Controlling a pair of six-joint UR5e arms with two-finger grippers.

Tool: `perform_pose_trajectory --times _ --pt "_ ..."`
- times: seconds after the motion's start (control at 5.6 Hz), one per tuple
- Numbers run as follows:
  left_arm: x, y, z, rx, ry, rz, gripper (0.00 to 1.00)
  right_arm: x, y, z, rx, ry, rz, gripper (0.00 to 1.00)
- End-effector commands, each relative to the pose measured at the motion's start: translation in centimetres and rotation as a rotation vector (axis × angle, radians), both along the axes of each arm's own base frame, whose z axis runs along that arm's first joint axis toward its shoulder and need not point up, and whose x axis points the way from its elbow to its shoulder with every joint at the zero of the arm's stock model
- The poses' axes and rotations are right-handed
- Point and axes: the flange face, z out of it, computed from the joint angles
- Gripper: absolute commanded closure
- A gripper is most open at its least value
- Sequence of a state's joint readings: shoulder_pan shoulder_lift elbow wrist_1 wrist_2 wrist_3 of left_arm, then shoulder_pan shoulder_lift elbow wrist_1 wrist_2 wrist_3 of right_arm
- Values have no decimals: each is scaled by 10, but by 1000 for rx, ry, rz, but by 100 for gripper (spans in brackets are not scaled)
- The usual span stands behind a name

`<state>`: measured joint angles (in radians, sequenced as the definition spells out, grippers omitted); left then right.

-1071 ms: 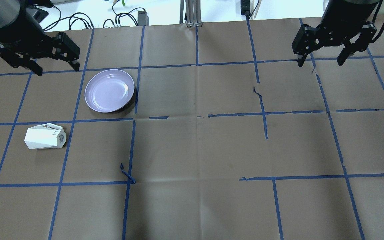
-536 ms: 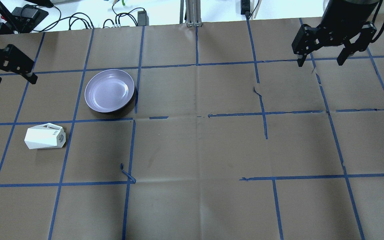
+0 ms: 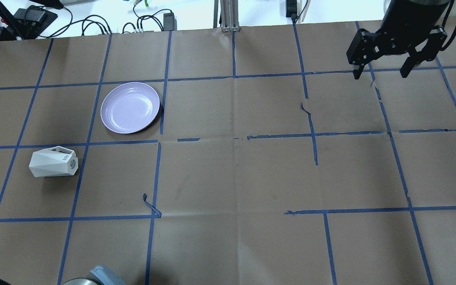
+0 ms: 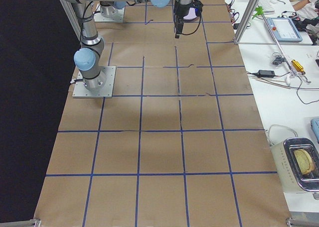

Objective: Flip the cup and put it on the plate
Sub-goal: 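Lower the left gripper onto the white mug's open end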

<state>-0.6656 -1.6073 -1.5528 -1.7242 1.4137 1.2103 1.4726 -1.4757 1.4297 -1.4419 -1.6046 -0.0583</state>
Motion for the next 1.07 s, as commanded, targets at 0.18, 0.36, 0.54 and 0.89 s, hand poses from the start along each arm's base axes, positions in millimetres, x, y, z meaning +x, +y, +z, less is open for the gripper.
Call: perform_pose_trajectory --times 0.18,0.36,0.54,0.89 --pt "106 34 -102 -51 239 -55 2 0 0 0 0 0 0 0" --pt "130 34 -129 -64 295 -12 2 0 0 0 0 0 0 0" --pt "142 26 -166 -38 358 9 2 0 0 0 0 0 0 0" --pt "141 0 -223 -33 493 86 2 0 0 0 0 0 0 0"
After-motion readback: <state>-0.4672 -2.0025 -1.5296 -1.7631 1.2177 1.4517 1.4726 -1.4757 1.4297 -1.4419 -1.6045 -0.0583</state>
